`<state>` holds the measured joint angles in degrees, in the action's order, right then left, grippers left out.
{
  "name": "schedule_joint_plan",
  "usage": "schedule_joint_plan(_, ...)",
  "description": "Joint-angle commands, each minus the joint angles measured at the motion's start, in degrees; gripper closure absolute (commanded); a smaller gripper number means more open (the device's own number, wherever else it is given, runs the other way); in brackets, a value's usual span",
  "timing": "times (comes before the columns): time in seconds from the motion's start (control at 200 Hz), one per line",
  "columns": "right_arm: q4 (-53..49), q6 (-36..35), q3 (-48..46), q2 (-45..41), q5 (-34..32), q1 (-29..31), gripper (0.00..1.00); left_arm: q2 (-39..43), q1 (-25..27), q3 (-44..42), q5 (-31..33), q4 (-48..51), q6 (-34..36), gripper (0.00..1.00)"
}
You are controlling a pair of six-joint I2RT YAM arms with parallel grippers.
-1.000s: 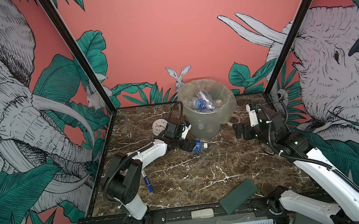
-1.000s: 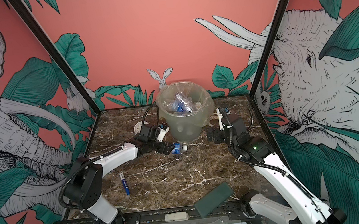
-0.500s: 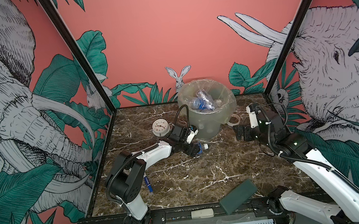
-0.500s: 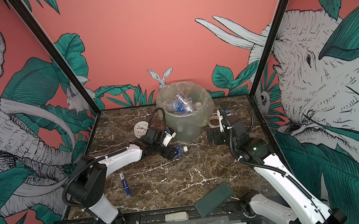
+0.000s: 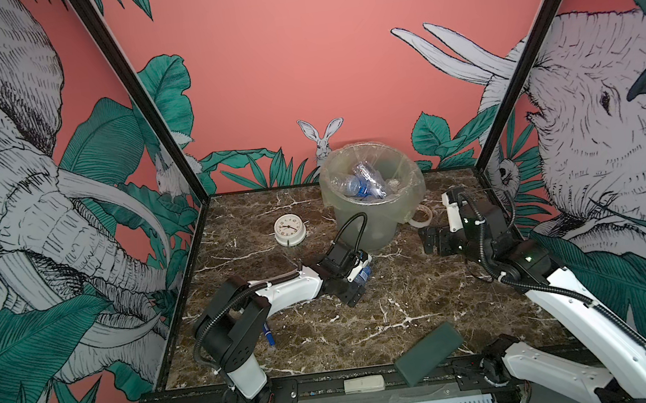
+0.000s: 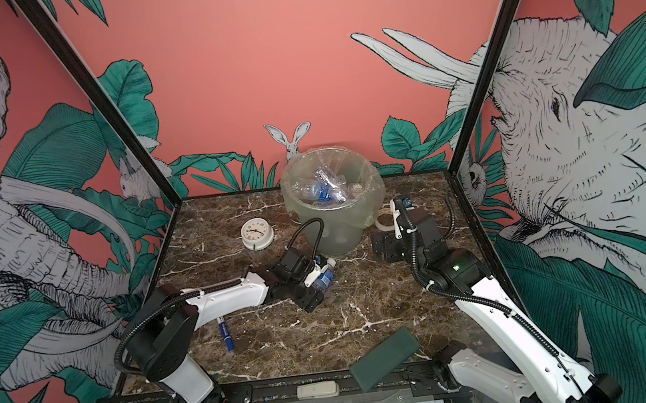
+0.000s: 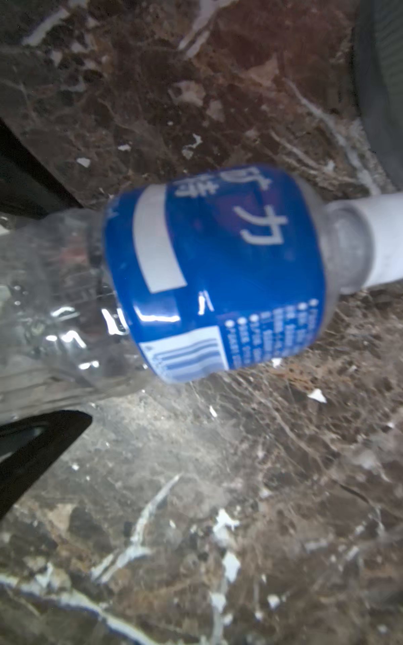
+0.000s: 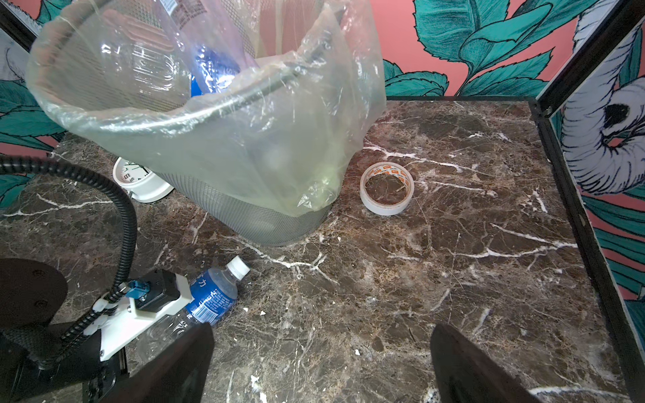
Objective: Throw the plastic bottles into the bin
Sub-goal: 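Close the left gripper on the blue-labelled bottle while the right gripper draws back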
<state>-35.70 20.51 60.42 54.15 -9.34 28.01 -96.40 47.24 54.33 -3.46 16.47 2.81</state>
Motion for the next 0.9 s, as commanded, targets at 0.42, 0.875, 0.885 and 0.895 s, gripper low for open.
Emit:
schedule_joint_plan(0.42,0.72,0.85,-4.04,-2.38,-0.15,-0.28,0.01,-1.52,1.36,1.37,2.86,-1.28,-4.38,0.15)
schedule_joint_plan(0.875,0.98,0.67,-6.34,-2.91,-0.19,-0.59,0.01,-2.59,1.36,1.36,3.52,-3.46,-5.73,0.33)
schedule_joint_plan(0.885,0.96,0.73,-6.45,-2.98,-0.16,-0.63,0.01,-2.48,1.36,1.26,3.54,-3.59,-5.71,0.34)
schedule_joint_plan(0.895,0.98,0.75,-6.46,-2.99,-0.15,-0.66,0.01,-2.35,1.36,1.14,3.55,-3.67,-5.78,0.34)
